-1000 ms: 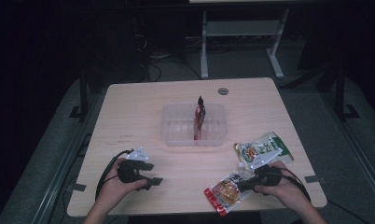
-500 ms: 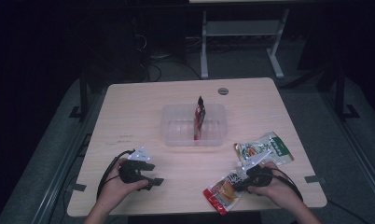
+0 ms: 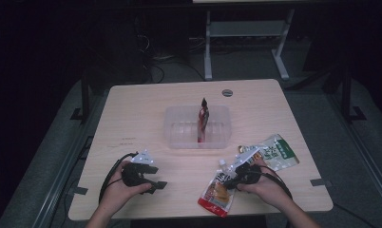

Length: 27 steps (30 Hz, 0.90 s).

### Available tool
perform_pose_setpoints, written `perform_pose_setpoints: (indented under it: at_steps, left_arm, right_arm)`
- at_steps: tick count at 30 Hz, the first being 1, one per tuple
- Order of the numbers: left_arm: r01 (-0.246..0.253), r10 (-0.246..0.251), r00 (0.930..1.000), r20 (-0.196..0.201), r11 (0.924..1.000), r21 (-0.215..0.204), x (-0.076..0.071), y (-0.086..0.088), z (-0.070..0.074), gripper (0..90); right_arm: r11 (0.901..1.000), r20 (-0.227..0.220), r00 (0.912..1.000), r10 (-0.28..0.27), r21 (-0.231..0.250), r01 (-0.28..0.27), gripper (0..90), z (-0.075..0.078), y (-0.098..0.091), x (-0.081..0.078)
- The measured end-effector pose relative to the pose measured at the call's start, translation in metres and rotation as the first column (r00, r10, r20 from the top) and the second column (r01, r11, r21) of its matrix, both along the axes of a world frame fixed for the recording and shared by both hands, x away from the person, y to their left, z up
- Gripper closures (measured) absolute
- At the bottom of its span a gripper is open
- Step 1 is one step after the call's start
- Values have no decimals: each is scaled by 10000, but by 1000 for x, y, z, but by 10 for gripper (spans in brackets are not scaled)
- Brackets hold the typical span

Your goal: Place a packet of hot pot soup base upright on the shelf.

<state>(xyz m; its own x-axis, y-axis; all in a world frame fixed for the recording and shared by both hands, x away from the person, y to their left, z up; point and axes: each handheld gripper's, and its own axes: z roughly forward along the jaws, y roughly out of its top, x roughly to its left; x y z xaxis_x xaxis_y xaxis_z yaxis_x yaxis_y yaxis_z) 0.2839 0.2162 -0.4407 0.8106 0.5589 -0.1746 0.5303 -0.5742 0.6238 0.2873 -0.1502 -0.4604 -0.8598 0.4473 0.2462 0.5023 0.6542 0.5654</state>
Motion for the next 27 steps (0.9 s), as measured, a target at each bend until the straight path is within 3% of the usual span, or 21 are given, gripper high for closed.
perform_pose_setpoints:
  at_steps: [15,18,20,22,24,27]
  left_arm:
    - [12,-10,10000,99,9998,-173,-1,1,3,312]
    - [4,-1,9999,106,9996,-280,-2,-1,4,325]
    - [57,-54,9999,84,9994,-347,-2,-3,6,330]
    - [121,-118,9999,86,9989,-446,-4,-7,7,350]
    - [128,-128,9999,-2,9972,-742,-5,-12,8,370]
    - [128,-135,9999,-59,9941,-1077,-6,-23,11,472]
  right_arm:
    - [9996,193,9994,294,-1,-294,900,0,45,30]
    - [9992,408,9984,398,-16,-398,900,-1,49,35]
    - [9996,205,9994,269,75,-271,900,-1,51,36]
    - [9996,301,9992,277,59,-279,900,0,49,36]
    - [9995,250,9993,271,164,-275,900,3,45,35]
    - [9992,338,9990,290,268,-299,900,8,37,33]
